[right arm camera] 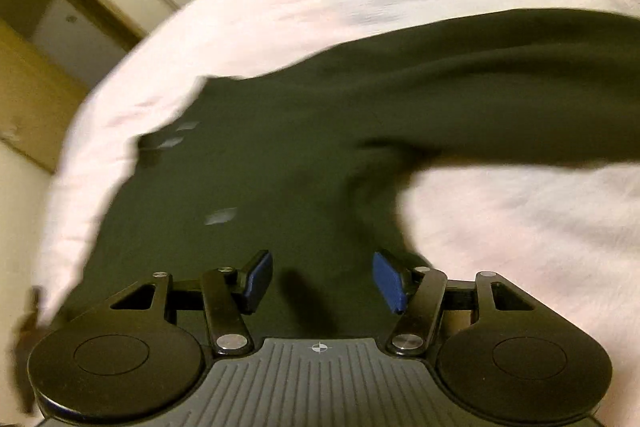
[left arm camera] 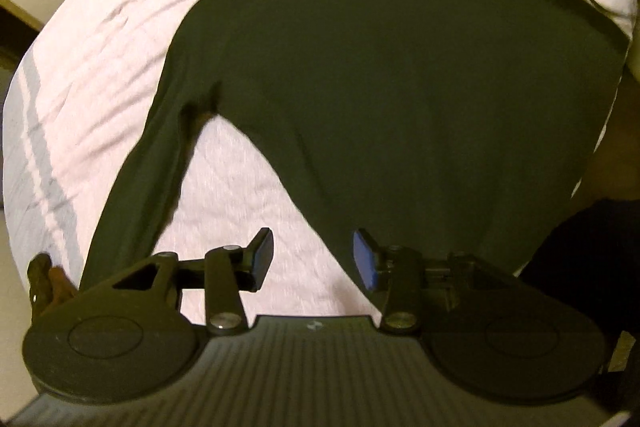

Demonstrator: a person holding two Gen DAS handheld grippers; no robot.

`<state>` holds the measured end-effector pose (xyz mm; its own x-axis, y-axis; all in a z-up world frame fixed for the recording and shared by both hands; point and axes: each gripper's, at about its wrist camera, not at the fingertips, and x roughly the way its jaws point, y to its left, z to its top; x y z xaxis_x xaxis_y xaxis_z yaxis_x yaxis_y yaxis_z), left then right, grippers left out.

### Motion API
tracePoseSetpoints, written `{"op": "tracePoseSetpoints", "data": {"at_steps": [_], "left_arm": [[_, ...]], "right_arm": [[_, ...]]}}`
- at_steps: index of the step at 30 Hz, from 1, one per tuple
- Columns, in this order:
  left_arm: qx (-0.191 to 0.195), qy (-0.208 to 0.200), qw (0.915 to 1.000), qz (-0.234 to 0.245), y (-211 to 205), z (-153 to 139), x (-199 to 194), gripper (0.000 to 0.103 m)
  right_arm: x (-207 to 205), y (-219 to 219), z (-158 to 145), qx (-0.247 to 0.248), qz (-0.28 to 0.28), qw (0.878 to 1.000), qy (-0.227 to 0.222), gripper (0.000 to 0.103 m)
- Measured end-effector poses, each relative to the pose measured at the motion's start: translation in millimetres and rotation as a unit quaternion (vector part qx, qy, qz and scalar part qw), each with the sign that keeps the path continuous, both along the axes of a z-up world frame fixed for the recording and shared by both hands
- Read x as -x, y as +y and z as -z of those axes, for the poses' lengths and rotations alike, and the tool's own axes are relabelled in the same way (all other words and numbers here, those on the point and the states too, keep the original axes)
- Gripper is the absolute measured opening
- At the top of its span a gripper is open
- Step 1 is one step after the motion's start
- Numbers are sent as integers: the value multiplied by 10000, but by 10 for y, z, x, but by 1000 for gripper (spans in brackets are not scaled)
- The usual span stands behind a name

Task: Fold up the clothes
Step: 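Release the sweater and raise both grippers above the flat sweater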

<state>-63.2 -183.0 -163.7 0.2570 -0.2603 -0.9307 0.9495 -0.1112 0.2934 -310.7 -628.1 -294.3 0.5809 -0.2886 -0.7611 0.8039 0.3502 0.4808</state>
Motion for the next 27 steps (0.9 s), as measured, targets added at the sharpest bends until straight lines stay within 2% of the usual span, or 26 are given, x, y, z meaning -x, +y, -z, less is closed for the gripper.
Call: {"op": "tracePoseSetpoints", "data": {"at_steps": [1,2,5,8,10,13,18,21,23,27], "left_arm": [[-51,-2,10000,-38,26,5,8,40],[-101,-2,9999,-76,53,9,15,40],[-140,61,9997,-205,86,45,27,41],[-127,210,9994,-249,83,173,42,43],[-122,372,9990,-231,92,292,64,43],[-129,656,9977,-98,137,501,109,43],[-574,686,9944,569,531,812,117,42],[-523,749,9917,905,888,749,-26,42],[-411,820,9905,1022,1115,649,-150,42],[-61,990,9903,970,1404,397,-459,42]], "right_arm": [[107,-20,34,-39,211,9997,-78,43],[226,4,34,-89,401,9990,-166,42],[407,266,-113,38,636,9979,95,43],[524,741,-243,-97,399,9988,-261,43],[594,1103,-219,-295,179,9991,-251,45],[721,1599,-73,-731,102,9972,79,48],[890,2137,-323,-728,520,9928,796,49],[991,2460,-474,-724,770,9868,1223,55],[1040,2680,-587,-708,937,9821,1472,63],[784,3247,-1000,-484,1174,9798,1544,75]]}}
